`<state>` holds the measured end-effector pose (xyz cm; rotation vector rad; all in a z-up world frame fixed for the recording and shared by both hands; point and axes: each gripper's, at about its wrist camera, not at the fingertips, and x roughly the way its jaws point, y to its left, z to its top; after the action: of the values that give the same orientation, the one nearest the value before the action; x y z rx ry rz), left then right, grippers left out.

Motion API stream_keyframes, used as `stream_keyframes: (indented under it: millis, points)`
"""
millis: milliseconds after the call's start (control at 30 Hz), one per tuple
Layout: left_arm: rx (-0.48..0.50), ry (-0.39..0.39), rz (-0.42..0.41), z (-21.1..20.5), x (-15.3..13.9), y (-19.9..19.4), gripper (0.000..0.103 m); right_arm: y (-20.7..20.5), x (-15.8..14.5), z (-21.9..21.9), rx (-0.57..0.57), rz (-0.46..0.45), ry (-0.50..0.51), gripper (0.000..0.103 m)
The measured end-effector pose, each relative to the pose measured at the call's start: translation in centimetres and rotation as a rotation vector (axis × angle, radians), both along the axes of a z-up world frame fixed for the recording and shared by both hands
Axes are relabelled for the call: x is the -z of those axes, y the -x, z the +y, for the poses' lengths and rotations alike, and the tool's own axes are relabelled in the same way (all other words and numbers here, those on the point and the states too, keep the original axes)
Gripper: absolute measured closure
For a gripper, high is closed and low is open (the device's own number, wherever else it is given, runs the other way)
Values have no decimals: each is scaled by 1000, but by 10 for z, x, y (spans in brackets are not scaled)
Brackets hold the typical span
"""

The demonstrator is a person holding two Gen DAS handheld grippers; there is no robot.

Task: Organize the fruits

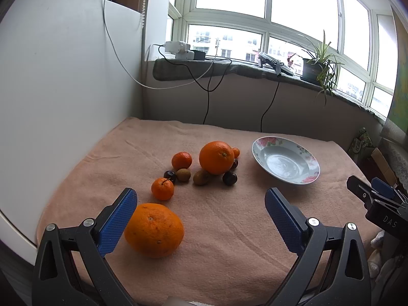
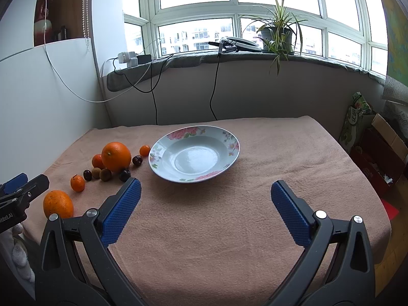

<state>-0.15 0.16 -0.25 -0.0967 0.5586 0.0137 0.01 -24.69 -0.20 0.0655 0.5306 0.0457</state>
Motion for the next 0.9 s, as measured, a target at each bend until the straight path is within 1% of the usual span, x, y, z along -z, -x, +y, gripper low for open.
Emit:
stream_keyframes:
  millis: [900]
  points:
    - [-8,9,9,3,0,-1,3,-2,2,10,-28,20,-2,0]
